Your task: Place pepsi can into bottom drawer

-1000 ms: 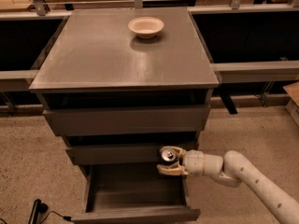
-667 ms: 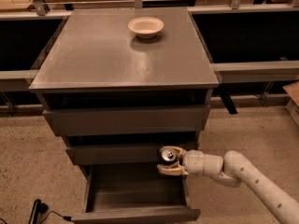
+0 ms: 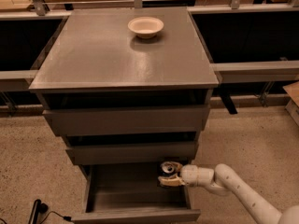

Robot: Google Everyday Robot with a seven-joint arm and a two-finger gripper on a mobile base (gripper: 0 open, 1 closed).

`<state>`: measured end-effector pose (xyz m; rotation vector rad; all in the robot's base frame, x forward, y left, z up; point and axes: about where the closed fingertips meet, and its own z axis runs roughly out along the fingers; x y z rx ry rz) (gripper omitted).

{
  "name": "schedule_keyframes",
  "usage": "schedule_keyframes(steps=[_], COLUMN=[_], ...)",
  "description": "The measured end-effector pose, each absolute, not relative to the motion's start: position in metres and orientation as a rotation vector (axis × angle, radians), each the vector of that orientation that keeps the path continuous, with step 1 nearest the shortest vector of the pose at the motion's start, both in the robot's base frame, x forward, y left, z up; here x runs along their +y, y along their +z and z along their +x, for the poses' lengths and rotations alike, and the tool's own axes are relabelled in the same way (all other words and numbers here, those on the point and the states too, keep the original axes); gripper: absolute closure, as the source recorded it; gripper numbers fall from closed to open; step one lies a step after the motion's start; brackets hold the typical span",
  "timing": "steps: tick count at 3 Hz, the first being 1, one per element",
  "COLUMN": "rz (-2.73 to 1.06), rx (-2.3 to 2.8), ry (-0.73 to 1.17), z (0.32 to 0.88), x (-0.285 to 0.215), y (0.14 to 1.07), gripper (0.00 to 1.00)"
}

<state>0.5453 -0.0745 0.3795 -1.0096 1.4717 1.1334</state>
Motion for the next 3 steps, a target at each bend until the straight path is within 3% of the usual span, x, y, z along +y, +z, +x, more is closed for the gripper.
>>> schedule_keyframes(steps=[3], rz=[-0.991], rx=[1.376], ry=[1.221], z=[0.549], x=[-0.084], y=[0.33], gripper=[1.0])
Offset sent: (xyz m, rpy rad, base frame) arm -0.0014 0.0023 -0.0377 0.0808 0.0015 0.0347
